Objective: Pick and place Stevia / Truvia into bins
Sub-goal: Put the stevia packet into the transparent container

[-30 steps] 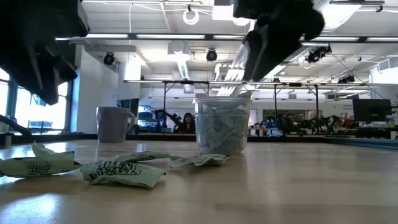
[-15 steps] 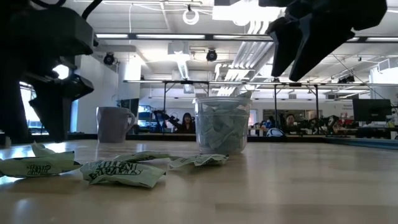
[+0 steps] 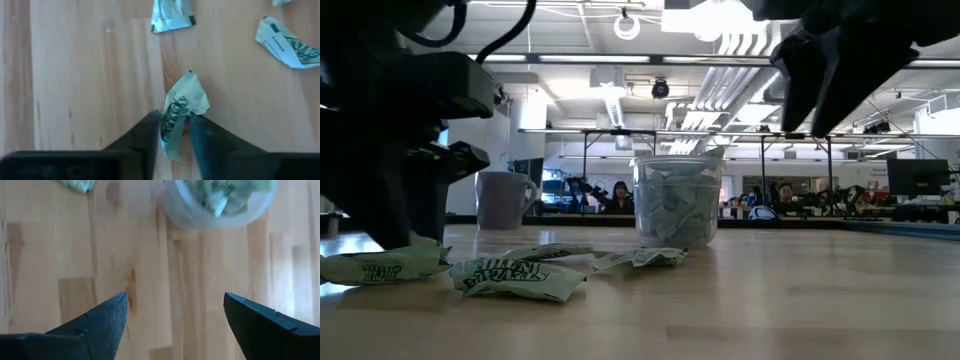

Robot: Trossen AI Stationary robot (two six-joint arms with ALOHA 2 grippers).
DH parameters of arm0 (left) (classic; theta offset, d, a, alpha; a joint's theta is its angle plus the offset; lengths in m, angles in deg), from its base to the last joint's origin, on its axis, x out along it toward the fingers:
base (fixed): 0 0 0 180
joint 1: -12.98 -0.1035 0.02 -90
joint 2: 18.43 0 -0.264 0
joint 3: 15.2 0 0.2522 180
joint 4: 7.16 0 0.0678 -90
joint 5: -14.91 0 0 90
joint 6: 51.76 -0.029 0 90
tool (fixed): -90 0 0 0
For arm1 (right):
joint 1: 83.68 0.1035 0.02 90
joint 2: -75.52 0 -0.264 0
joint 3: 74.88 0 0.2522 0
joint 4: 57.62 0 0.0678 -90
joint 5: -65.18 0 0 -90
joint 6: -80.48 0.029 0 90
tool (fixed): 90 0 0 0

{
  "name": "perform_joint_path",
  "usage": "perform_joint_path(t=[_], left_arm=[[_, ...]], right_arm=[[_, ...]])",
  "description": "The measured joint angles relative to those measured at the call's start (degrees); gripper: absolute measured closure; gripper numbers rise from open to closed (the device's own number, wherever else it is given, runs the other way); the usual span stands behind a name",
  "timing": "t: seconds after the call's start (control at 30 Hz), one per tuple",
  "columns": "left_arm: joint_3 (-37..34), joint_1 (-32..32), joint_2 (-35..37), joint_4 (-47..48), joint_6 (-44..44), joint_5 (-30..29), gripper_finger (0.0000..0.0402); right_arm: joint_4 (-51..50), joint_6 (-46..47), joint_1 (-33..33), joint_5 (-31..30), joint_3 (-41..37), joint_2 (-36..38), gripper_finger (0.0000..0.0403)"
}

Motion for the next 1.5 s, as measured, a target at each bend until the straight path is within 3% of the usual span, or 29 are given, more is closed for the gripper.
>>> perform_joint_path(t=[0.2, 0.27, 0.4, 0.53, 0.73, 0.97, 1.2, 1.5], left_arm=[[0.07, -1.14, 0.00, 0.02, -0.06, -0.13, 0.0359], [1.06, -1.36, -0.17, 0.70, 0.05, -0.08, 0.0378], [6.97, -3.25, -0.35, 5.19, -0.09, -1.50, 0.0373], [16.20, -6.87, -0.24, 13.79, -6.43, -4.65, 0.0369], [24.66, -15.76, -0.45, 12.21, -19.15, -5.87, 0.0376], [28.37, -26.60, -5.22, 6.72, -20.59, 2.17, 0.0374], [34.84, -27.11, -14.19, 6.71, -22.06, 6.02, 0.0369], [38.82, -26.69, -19.48, 9.78, -20.05, 6.26, 0.0313]], right_arm=[[-2.41, 6.30, 4.44, -2.30, -0.70, -0.04, 0.0084], [-2.90, 9.29, 6.00, -3.28, -0.70, -0.04, 0.0084], [-4.65, 16.62, 9.36, -4.84, -0.70, -0.04, 0.0084], [-6.81, 25.62, 12.55, -7.90, -0.70, -0.04, 0.0084], [-7.35, 33.93, 15.75, -12.08, -0.70, -0.04, 0.0084], [-7.29, 36.71, 16.63, -13.11, -0.70, -0.04, 0.0084], [-7.22, 36.31, 16.63, -14.13, -0.68, -0.33, 0.0084], [-7.60, 36.10, 16.59, -14.48, -0.67, -0.35, 0.0084]])
